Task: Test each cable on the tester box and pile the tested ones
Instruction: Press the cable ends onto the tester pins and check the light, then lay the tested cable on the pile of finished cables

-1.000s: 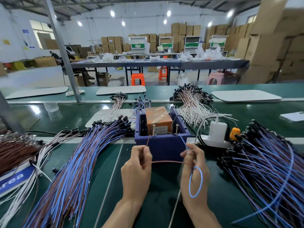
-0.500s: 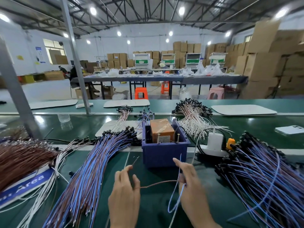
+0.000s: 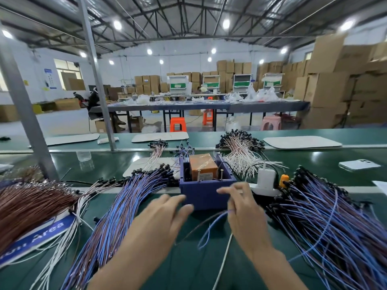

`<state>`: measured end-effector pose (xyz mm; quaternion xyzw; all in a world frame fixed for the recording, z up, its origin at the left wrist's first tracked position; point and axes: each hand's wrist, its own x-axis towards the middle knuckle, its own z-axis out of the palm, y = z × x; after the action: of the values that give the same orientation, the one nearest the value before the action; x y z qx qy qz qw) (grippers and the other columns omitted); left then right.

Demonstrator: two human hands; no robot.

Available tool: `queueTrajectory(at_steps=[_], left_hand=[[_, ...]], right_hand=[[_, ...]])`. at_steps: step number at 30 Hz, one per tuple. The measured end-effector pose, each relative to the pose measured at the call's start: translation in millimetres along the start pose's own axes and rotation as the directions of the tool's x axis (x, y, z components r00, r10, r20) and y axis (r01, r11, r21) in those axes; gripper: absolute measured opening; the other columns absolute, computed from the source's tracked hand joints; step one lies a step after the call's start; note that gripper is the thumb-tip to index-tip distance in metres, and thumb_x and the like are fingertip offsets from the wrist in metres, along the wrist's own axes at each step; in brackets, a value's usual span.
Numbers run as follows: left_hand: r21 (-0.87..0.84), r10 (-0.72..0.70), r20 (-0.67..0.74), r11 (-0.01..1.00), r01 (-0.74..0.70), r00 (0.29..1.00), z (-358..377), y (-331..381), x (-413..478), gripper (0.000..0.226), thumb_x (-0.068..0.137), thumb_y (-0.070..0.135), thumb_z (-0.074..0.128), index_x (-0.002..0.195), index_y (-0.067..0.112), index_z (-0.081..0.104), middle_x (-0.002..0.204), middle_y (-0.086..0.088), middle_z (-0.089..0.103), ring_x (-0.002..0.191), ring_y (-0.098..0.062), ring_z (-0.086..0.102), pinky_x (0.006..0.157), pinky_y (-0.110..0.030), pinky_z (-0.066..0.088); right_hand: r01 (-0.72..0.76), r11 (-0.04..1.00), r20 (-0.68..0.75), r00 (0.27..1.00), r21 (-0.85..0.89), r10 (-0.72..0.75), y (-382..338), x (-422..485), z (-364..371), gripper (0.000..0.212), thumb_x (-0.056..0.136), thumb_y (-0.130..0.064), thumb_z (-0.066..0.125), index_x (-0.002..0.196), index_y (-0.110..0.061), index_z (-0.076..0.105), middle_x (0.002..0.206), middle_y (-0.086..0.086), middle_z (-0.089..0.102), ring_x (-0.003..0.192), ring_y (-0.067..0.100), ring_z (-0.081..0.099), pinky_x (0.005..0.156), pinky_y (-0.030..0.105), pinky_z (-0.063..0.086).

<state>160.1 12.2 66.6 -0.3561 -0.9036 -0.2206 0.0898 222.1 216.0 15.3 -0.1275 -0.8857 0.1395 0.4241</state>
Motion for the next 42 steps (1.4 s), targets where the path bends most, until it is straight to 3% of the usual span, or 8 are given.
queueTrajectory(at_steps=[6, 9, 13, 17, 21, 25, 31, 42], left_hand=[[-0.028, 0.297, -0.126, 0.953, -0.302, 0.947, -24.5, 76.4, 33.5, 0.031, 0.103, 0.049, 0.042, 0.106, 0.027, 0.063, 0.084, 0.009, 0.063, 0.081, -0.021, 0.061, 0.069, -0.038, 0.048], [-0.152, 0.334, -0.243, 0.914, -0.376, 0.911, -36.9, 91.9, 50.3, 0.036, 0.103, 0.047, 0.037, 0.096, 0.024, 0.064, 0.061, 0.010, 0.053, 0.054, -0.009, 0.052, 0.054, -0.031, 0.043], [-0.575, 0.155, -0.373, 0.735, -0.359, 0.915, -43.5, 117.6, 70.1, 0.034, 0.107, 0.038, 0.030, 0.088, 0.023, 0.054, 0.060, 0.004, 0.055, 0.047, -0.005, 0.047, 0.044, -0.019, 0.037], [-0.754, -0.028, -0.367, 0.594, -0.280, 0.930, -27.2, 153.1, 86.2, 0.034, 0.108, 0.027, 0.031, 0.081, 0.018, 0.049, 0.067, 0.004, 0.054, 0.054, -0.002, 0.048, 0.058, -0.023, 0.041], [-0.808, 0.031, -0.313, 0.516, -0.283, 0.949, -2.2, 179.2, 98.3, 0.030, 0.106, 0.023, 0.035, 0.083, 0.016, 0.053, 0.073, 0.006, 0.053, 0.063, -0.004, 0.047, 0.062, -0.022, 0.044], [-0.838, 0.146, -0.111, 0.517, -0.171, 0.983, 22.0, 189.0, 116.8, 0.034, 0.107, 0.028, 0.040, 0.084, 0.022, 0.065, 0.051, 0.016, 0.048, 0.049, -0.003, 0.043, 0.046, -0.016, 0.038], [-0.967, 0.172, 0.230, 0.147, 0.206, 0.958, 62.7, 217.5, 139.1, 0.026, 0.107, 0.023, 0.046, 0.100, 0.011, 0.068, 0.063, 0.008, 0.057, 0.047, -0.006, 0.049, 0.041, -0.019, 0.039], [-0.753, 0.102, 0.543, 0.499, 0.429, 0.834, 131.7, 233.0, 139.3, 0.017, 0.106, 0.014, 0.043, 0.114, 0.004, 0.054, 0.086, -0.006, 0.065, 0.051, -0.011, 0.065, 0.047, -0.022, 0.053]], right_hand=[[0.285, 0.940, -0.005, 0.957, -0.187, -0.291, -30.2, 67.8, -71.6, 0.048, 0.071, -0.004, 0.085, 0.113, -0.021, 0.069, 0.111, 0.006, 0.059, 0.054, 0.017, 0.060, 0.043, 0.030, 0.053], [0.258, 0.942, -0.173, 0.939, -0.217, -0.297, -27.8, 89.2, -102.0, 0.067, 0.081, -0.006, 0.077, 0.140, -0.026, 0.051, 0.131, 0.008, 0.051, 0.093, 0.017, 0.062, 0.082, 0.031, 0.053], [-0.004, 0.942, -0.189, 0.979, 0.335, 0.071, -20.7, 88.3, -126.7, 0.074, 0.100, -0.035, 0.054, 0.159, -0.029, 0.009, 0.156, 0.001, 0.029, 0.138, 0.010, 0.038, 0.109, 0.027, 0.034], [-0.162, 0.819, 0.196, 0.979, 0.551, 0.062, -12.3, 62.0, -125.6, 0.042, 0.105, -0.049, 0.039, 0.142, -0.033, 0.047, 0.114, -0.017, 0.067, 0.100, -0.005, 0.063, 0.082, 0.014, 0.047], [-0.187, 0.835, 0.181, 0.978, 0.517, 0.107, 17.6, 37.9, -127.1, 0.028, 0.109, -0.038, 0.035, 0.106, -0.033, 0.063, 0.069, -0.023, 0.059, 0.062, -0.002, 0.055, 0.062, 0.017, 0.039], [-0.238, 0.914, 0.114, 0.971, 0.328, 0.211, 60.4, 17.4, -157.1, 0.035, 0.106, -0.048, 0.034, 0.111, -0.033, 0.066, 0.081, -0.027, 0.067, 0.078, -0.004, 0.061, 0.071, 0.025, 0.047], [-0.186, 0.953, 0.002, 0.981, -0.238, 0.191, 108.2, -8.0, -200.0, 0.041, 0.100, -0.056, 0.030, 0.107, -0.036, 0.065, 0.091, -0.018, 0.067, 0.077, 0.007, 0.062, 0.057, 0.022, 0.042], [-0.336, 0.790, 0.151, 0.870, -0.513, 0.469, 157.5, -32.0, -171.0, 0.050, 0.105, -0.047, 0.032, 0.152, -0.030, 0.034, 0.141, -0.004, 0.048, 0.125, 0.017, 0.046, 0.100, 0.032, 0.040]])
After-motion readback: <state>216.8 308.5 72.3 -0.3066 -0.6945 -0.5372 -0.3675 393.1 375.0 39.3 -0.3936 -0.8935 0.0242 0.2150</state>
